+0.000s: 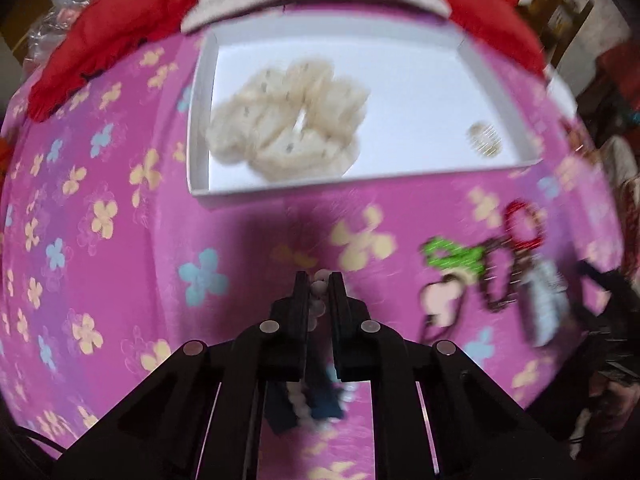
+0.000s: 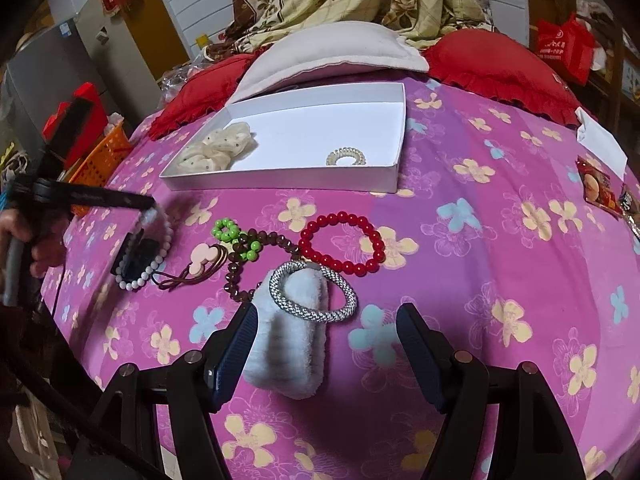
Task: Organize jewelry
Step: 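Grasp the white pearl bracelet with the left gripper and lift it, then carry the pearl bracelet toward the tray with the left gripper while the right gripper grasps the white fuzzy item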
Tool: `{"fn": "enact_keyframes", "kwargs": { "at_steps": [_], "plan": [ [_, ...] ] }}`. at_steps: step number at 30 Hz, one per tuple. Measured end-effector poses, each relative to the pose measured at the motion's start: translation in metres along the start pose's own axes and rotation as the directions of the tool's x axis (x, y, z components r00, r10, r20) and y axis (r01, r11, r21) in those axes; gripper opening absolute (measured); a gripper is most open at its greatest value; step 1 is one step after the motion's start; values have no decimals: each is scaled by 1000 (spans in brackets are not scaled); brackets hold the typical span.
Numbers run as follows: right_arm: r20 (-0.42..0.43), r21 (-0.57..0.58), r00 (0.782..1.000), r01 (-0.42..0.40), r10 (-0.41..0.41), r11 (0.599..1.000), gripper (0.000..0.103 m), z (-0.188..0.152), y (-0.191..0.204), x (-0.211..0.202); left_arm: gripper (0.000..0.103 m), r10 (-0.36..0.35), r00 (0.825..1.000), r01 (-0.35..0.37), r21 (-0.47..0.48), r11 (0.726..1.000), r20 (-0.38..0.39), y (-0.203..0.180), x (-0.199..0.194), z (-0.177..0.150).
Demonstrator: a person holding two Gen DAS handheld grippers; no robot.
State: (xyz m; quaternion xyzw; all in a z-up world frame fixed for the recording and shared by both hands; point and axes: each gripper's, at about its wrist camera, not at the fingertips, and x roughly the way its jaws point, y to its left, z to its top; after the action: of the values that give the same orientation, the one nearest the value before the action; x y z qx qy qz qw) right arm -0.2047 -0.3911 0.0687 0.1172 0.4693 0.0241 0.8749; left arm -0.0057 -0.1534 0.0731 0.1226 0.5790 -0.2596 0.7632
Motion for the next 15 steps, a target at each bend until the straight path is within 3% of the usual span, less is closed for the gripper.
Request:
{"fn": "enact_keyframes", "kwargs": {
  "at_steps": [11, 15],
  "plan": [
    [-41, -73, 999, -23, 20, 997, 70, -5, 23, 22, 8, -88, 981, 94, -27, 995, 175, -36, -72, -21],
    [-49, -87, 999, -27, 23, 996, 53, -11, 29, 23, 8, -89, 972, 95, -16, 995, 218, -47, -93, -27]
  ]
}}
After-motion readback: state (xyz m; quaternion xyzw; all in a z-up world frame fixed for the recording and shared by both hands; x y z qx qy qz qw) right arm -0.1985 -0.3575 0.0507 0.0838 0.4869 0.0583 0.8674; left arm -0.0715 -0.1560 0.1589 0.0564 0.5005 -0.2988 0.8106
